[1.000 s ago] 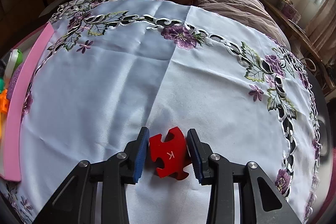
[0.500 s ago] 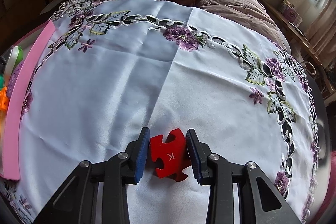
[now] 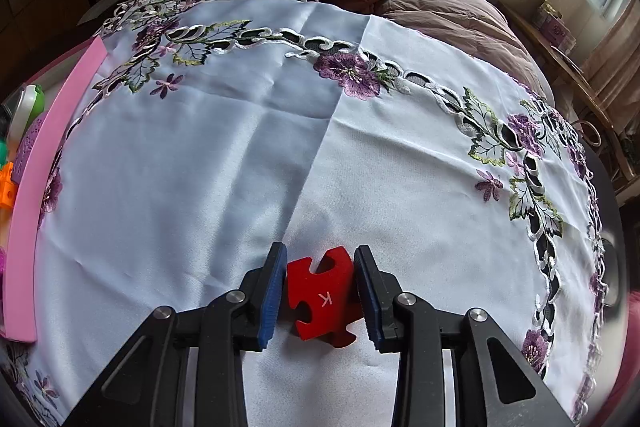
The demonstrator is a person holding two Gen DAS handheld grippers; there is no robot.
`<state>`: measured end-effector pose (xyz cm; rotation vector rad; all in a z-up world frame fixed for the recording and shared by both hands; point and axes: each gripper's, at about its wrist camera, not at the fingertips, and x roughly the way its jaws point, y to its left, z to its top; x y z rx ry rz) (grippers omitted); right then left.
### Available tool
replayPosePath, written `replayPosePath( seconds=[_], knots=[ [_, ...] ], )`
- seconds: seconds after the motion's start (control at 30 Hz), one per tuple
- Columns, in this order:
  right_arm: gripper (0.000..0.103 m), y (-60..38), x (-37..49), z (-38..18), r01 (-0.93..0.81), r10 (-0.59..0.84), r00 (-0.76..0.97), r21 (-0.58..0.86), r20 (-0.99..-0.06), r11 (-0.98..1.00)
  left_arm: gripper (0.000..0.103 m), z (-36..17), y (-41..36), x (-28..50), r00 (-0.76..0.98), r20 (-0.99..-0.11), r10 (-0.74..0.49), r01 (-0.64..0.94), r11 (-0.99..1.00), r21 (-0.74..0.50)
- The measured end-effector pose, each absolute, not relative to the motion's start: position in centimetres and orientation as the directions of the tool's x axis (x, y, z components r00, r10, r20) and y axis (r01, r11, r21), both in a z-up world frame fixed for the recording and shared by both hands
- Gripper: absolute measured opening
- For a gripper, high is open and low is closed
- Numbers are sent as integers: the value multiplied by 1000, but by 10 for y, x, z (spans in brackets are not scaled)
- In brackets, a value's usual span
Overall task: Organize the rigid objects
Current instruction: 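Carry the suction cup into the tray and open the left tool while the right tool holds the puzzle piece, then carry the red puzzle piece into the pink tray and open the right tool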
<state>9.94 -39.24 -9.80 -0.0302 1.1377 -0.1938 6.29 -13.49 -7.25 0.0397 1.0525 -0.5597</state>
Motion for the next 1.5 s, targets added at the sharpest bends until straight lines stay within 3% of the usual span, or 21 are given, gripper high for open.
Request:
replayPosePath(
  seconds=[0.33,1.07,1.5],
  knots=[
    [36,-392,99,-98,137,-169,404,-124,-899,983,42,-53,-128,48,453,-796,-401,469,867,-170],
    [33,-391,99,-99,151,-166,410,-113,-897,982,42,-21,-86,33,531,-757,-381,376,906,-192],
    [32,-405,98,-98,216,-93,410,-3,-907,976,42,-6,-42,31,580,-728,-367,302,926,-226]
  ],
)
